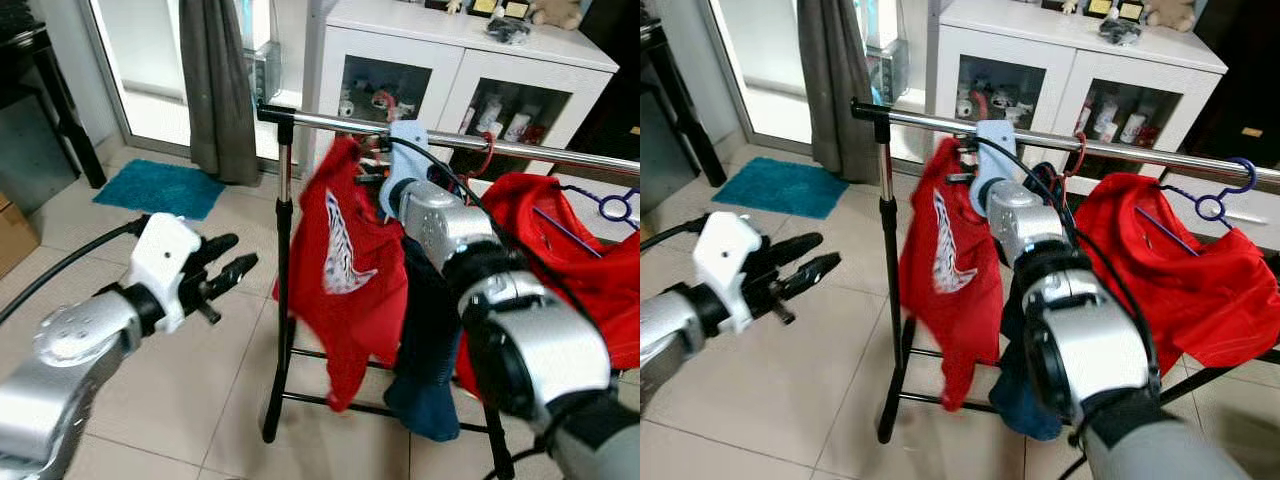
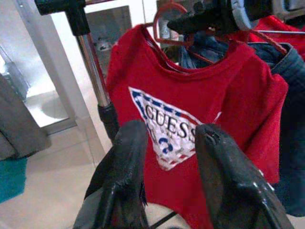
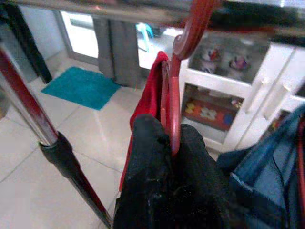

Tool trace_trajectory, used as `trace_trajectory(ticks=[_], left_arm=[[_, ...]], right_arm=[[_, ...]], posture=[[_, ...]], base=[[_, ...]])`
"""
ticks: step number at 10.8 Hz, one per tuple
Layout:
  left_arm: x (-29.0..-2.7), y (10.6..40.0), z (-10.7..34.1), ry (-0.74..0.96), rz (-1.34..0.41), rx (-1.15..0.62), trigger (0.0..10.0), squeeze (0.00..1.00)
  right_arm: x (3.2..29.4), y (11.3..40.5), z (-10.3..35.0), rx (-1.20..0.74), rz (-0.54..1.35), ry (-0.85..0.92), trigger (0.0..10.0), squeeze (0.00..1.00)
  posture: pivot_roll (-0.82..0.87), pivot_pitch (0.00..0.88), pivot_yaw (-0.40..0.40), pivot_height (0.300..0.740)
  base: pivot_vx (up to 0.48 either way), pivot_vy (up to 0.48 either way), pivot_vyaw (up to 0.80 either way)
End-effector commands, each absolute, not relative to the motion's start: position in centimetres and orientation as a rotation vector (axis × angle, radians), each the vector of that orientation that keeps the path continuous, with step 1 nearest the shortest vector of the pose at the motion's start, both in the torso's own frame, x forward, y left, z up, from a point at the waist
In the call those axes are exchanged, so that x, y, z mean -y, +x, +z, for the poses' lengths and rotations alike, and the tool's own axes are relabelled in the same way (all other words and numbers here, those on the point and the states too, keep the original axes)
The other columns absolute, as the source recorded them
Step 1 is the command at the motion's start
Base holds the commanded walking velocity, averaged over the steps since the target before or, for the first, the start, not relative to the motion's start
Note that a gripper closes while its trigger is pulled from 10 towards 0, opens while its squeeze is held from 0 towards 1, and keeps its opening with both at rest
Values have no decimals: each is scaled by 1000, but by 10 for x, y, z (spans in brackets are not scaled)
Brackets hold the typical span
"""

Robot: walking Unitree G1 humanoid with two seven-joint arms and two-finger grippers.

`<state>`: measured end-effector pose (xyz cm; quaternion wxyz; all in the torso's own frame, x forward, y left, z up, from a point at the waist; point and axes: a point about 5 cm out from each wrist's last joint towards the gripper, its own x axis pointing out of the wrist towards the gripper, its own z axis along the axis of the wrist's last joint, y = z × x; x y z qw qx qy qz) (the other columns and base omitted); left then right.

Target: Hang hanger

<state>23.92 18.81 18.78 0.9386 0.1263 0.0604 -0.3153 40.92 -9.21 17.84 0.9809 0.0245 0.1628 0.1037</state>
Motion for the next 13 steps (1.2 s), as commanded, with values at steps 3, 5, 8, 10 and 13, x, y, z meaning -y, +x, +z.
trace_trajectory(ticks=[3,5,8,10,13], left_arm=[[-187,230,197,271,-704,-126,10000,0],[-187,223,201,278,-727,-135,10000,0],[-187,216,205,271,-742,-141,10000,0],[-186,221,207,250,-729,-113,10000,0],[-184,235,208,226,-663,-59,10000,0]], right_arm=[[93,411,179,-345,185,29,10000,0],[93,409,170,-382,175,21,10000,0],[93,407,166,-393,170,7,10000,0],[91,412,182,-275,192,68,10000,1000],[89,414,204,-127,351,79,10000,1000]], posture=[[57,14,-80,740],[74,52,-90,740],[79,93,-93,740],[67,76,-84,740],[22,22,-69,740]], base=[[0,0,0],[0,0,0],[0,0,0],[0,0,0],[0,0,0]])
